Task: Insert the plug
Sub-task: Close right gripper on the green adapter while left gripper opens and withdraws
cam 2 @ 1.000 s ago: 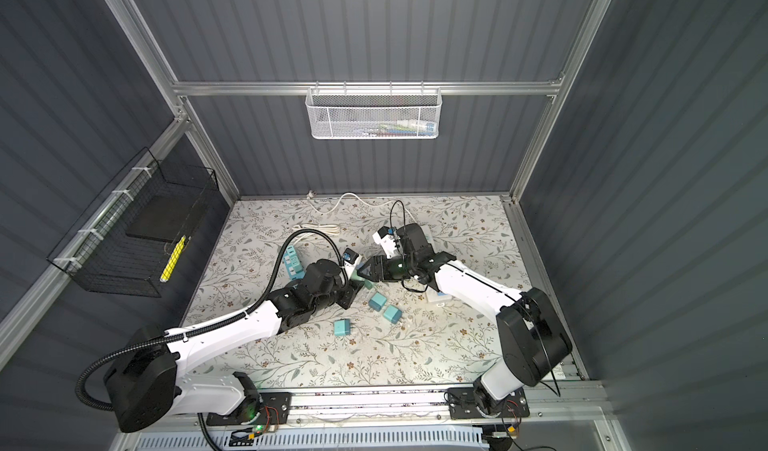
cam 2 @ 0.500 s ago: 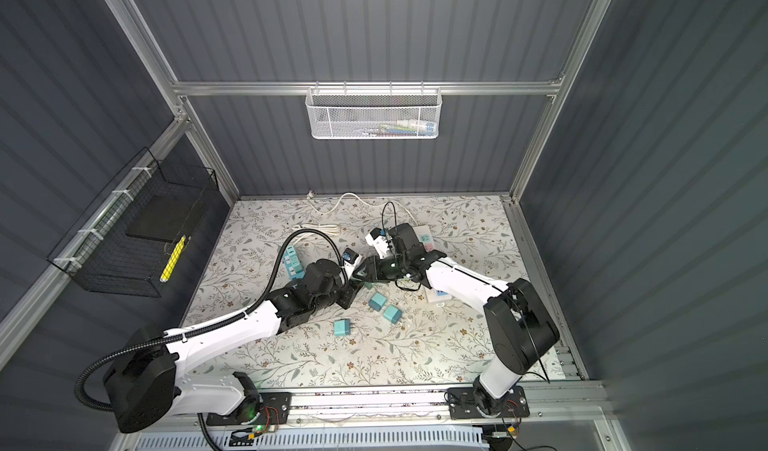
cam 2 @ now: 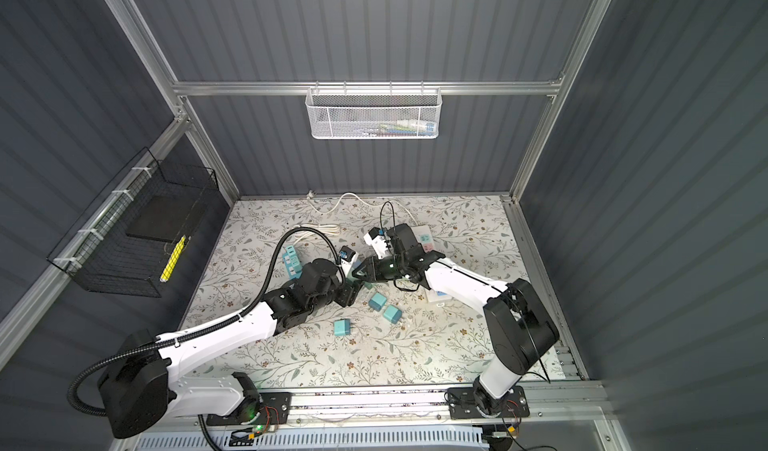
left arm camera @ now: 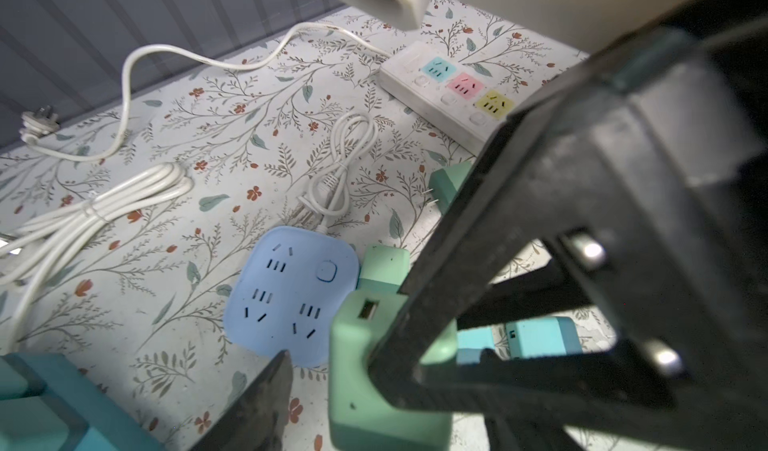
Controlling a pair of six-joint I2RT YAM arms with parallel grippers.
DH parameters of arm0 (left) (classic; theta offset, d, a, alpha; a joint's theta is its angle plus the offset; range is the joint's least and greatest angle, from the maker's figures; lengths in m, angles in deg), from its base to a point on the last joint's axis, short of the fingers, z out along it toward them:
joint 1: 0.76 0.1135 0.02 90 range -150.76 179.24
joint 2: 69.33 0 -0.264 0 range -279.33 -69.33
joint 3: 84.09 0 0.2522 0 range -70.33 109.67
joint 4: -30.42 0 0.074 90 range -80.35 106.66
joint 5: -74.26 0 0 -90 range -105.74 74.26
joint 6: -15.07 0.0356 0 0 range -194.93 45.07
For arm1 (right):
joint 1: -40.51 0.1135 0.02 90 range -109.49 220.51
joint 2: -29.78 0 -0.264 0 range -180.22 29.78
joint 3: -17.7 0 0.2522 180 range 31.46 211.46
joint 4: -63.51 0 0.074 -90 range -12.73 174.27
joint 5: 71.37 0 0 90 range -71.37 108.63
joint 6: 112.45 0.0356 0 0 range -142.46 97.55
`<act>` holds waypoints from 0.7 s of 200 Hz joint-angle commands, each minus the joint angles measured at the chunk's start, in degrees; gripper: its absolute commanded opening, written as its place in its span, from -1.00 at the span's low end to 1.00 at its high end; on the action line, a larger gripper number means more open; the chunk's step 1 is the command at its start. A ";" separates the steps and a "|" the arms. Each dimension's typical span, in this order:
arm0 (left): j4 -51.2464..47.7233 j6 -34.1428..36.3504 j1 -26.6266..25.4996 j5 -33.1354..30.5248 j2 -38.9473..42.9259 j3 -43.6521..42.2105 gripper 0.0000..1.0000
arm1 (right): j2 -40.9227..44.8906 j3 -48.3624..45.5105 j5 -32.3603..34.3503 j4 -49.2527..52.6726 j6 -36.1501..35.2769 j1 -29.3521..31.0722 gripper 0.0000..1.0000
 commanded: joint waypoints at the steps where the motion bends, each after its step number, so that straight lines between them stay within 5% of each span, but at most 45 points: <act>1: 0.62 -1.88 -0.31 -3.54 3.63 -1.27 0.53 | 1.27 1.78 5.42 -0.99 -3.93 2.16 -0.63; 64: -3.86 -13.04 -0.21 -17.03 19.61 -9.50 0.99 | -0.39 3.04 10.26 -2.41 -7.01 2.83 -0.64; 104: -13.38 -26.70 -0.23 -30.33 33.93 -15.49 1.00 | -0.47 3.27 13.85 -2.96 -9.53 2.97 -0.64; 140: -24.00 -39.76 -0.20 -35.25 44.96 -20.36 1.00 | -0.48 1.40 20.65 -5.80 -12.09 3.45 -0.62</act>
